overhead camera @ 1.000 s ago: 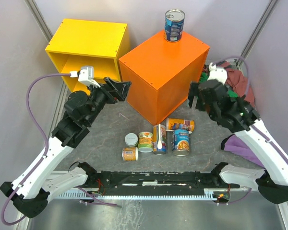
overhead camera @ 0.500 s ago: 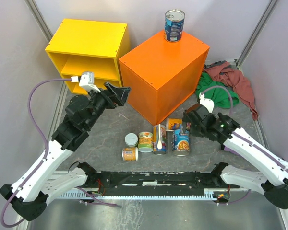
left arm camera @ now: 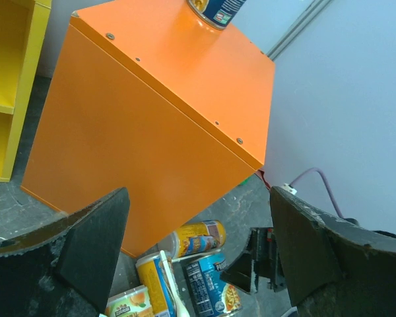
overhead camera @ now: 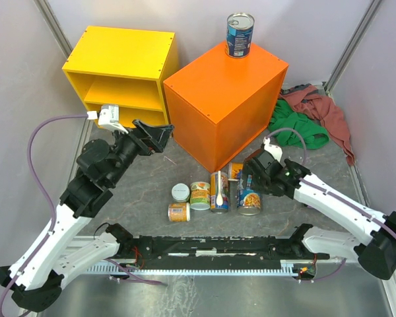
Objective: Place and organize the canned foods onto the counter
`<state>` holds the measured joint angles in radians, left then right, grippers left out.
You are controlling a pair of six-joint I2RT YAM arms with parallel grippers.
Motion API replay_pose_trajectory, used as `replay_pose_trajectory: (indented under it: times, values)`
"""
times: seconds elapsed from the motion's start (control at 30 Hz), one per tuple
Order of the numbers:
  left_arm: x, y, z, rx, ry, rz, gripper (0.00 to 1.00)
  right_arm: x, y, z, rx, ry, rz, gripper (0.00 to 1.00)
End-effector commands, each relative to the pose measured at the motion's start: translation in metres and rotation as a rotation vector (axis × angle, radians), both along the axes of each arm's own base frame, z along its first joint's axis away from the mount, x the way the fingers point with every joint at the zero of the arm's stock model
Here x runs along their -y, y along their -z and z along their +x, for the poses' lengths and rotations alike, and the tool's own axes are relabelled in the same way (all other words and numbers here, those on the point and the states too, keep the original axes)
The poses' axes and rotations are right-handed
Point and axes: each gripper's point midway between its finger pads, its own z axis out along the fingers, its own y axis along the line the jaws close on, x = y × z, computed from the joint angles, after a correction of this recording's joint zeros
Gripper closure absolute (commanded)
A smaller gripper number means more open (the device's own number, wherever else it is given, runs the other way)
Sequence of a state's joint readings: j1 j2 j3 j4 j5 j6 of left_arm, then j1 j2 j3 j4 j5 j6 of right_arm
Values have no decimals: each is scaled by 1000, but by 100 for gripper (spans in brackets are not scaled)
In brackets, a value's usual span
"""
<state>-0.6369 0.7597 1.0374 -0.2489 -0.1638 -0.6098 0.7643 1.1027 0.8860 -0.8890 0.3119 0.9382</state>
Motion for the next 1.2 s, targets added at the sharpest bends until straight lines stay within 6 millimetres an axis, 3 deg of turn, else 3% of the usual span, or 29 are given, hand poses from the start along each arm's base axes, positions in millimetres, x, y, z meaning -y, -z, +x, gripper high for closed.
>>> replay_pose_trajectory:
  times: [0.0, 0.43, 0.7, 0.9, 0.97, 1.1, 1.17]
  values:
    - [2, -16, -13, 18, 44, -49, 7, -19, 7, 11, 12, -9, 50, 1]
    - [-1, -15, -18, 17, 52, -44, 7, -20, 39, 25, -42, -43, -93, 1]
    - [-6, -16, -22, 27, 41, -32, 7, -24, 69, 33, -93, -62, -157, 1]
    - [-3, -15, -18, 30, 46, -10, 7, -24, 77, 41, -114, -71, -174, 2]
    - [-1, -14, -17, 25, 53, -6, 7, -25, 76, 43, -109, -74, -170, 13]
    - [3, -13, -14, 18, 60, -1, 7, -24, 76, 43, -104, -81, -152, 51]
    - [4, -14, -13, 20, 58, -4, 7, -24, 76, 41, -106, -94, -151, 64]
